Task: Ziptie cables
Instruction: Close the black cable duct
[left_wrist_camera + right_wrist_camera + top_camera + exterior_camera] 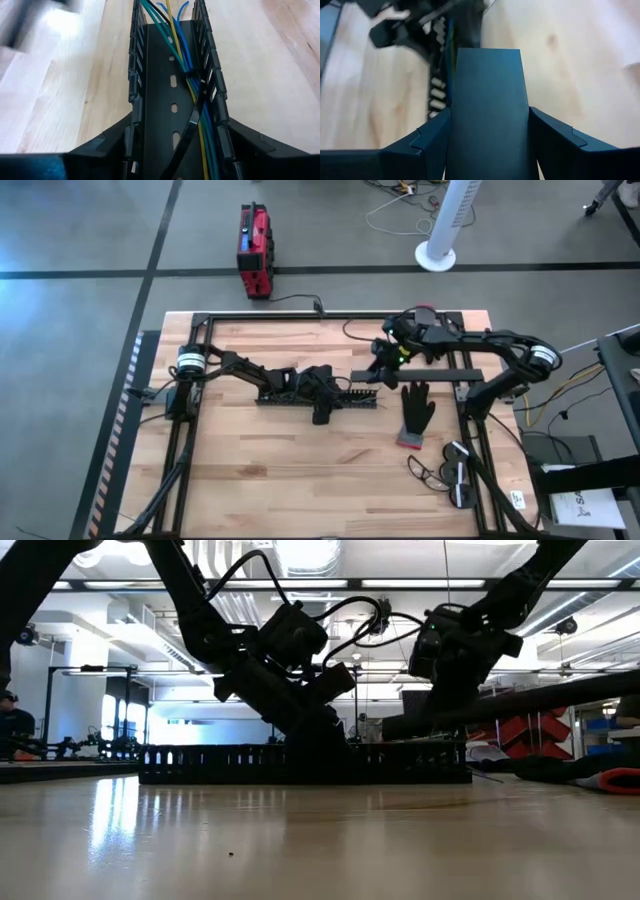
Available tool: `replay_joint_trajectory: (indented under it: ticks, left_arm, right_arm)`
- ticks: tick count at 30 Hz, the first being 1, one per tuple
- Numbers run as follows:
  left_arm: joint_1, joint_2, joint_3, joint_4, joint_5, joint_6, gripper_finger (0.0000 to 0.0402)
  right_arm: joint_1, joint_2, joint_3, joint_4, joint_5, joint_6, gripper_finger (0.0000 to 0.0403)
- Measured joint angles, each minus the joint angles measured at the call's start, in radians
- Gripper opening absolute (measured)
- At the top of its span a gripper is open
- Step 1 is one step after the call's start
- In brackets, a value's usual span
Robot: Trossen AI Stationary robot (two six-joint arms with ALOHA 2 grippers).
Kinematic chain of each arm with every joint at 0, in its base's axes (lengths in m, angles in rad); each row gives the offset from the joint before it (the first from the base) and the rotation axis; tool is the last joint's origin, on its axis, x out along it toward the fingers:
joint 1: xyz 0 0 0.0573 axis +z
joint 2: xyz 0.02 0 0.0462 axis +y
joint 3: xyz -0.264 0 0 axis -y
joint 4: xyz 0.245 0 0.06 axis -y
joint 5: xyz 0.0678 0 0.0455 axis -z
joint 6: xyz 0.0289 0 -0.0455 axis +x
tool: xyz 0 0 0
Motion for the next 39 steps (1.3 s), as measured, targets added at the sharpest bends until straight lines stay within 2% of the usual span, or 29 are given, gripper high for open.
replay_joint_trajectory:
  ticks: [5,9,15,23,31,39]
  left_arm:
    - [0.002,0.0,0.0,0.001,-0.007,-0.017,0.0232]
    - [0.003,0.0,0.0,0.002,-0.009,-0.026,0.0235]
    - [0.006,0.0,0.0,0.003,-0.012,-0.047,0.0225]
    - [0.008,0.0,-0.001,0.0,-0.012,-0.058,0.0234]
    - [0.014,-0.011,-0.001,-0.028,-0.014,-0.061,0.0225]
    - [0.036,-0.077,-0.002,-0.128,-0.081,-0.024,0.0227]
  right_arm:
    - [0.041,0.047,0.0,-0.038,-0.069,0.003,0.0218]
    - [0.078,0.047,0.0,-0.032,-0.069,0.012,0.0218]
    - [0.141,0.043,-0.001,-0.012,0.057,-0.015,0.0218]
    - [0.181,0.042,-0.059,0.144,0.083,0.029,0.0218]
    - [0.189,0.041,-0.129,0.3,0.118,0.074,0.0218]
    - [0.189,0.087,-0.13,0.453,0.177,0.08,0.0218]
